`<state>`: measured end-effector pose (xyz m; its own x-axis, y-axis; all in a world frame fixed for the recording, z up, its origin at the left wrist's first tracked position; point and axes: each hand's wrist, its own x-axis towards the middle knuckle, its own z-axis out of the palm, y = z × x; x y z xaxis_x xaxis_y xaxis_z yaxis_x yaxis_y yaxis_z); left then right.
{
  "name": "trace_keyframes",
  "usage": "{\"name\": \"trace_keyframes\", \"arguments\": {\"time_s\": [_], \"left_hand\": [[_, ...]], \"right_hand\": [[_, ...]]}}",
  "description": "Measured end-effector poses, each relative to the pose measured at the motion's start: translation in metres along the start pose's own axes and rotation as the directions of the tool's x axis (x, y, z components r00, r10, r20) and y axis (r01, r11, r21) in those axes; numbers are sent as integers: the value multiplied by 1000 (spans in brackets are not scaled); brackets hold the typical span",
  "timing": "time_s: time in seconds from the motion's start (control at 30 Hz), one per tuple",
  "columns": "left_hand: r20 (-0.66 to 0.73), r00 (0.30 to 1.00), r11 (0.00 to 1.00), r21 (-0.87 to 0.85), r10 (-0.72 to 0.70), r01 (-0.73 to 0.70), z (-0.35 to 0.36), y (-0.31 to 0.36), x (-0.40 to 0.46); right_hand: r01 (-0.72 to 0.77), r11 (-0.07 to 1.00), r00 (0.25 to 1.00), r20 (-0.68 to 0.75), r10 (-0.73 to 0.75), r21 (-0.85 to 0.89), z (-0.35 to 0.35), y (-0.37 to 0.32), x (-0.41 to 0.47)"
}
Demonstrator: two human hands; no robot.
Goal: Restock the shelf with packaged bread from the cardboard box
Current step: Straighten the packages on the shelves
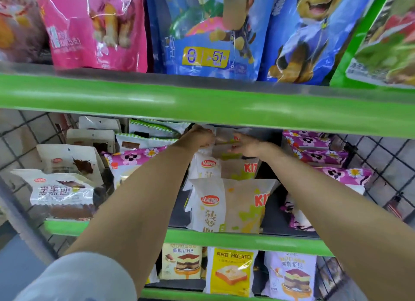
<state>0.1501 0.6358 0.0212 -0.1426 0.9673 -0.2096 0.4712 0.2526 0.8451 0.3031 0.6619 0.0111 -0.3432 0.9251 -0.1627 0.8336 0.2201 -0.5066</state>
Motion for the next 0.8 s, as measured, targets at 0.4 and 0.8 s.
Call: {"name": "trace_keyframes", "arguments": {"time_s": [0.4, 0.8], "left_hand": [[28, 999, 991, -129, -39, 42, 21, 9, 6], [41, 911, 662, 674, 409, -328, 14, 10, -68]], "right_hand": [[-34, 994, 990, -132, 47, 100, -9, 33, -5], [194, 981, 939, -294, -179, 22, -19, -2, -105]]}}
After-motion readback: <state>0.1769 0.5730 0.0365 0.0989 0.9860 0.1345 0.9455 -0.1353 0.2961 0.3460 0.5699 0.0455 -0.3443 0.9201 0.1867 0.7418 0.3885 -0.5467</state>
